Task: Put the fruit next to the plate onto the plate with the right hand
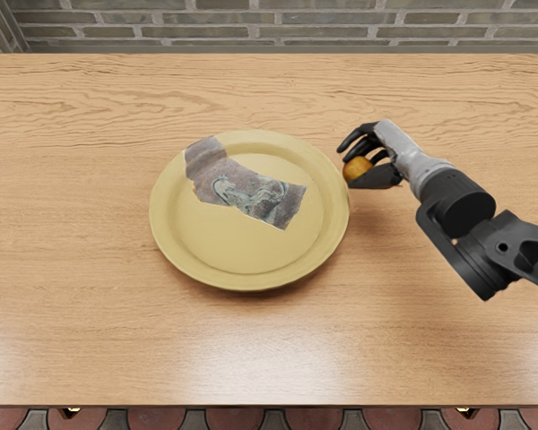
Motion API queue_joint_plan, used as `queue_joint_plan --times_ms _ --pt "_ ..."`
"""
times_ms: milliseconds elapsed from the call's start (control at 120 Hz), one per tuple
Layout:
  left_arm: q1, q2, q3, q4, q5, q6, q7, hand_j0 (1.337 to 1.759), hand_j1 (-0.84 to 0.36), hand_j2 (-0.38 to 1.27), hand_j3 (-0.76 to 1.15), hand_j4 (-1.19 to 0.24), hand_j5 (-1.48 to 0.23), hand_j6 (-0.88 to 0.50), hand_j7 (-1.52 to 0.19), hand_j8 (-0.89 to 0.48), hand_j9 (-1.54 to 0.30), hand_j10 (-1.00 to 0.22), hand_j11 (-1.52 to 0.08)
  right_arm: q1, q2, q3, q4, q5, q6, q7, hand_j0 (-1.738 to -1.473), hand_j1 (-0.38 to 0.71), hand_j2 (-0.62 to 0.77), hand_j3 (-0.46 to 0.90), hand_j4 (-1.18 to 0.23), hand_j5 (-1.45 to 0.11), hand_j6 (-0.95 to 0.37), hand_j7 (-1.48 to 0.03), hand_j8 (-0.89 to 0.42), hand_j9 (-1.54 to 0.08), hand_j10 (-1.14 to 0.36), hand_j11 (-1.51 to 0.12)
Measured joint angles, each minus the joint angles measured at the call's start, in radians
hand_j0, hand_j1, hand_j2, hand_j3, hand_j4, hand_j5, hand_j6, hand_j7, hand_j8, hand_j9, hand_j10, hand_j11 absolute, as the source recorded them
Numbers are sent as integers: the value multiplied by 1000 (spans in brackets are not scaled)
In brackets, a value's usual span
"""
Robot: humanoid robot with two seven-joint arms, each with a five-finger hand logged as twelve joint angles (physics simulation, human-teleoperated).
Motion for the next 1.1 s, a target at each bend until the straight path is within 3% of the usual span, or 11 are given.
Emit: queue_joint_plan --times_ms 517,1100 --pt "0 0 0 0 0 0 0 1658 349 0 0 0 0 0 0 0 0 0 0 55 84 12 2 2 20 0 -1656 309 142 0 -626 -859 -644 -834 -381 -855 -453 -837" --pt "0 0 0 0 0 0 0 1658 349 0 0 0 0 0 0 0 0 0 0 49 211 9 -1 -2 11 0 -1657 299 167 0 -634 -848 -660 -835 -417 -850 -477 -841"
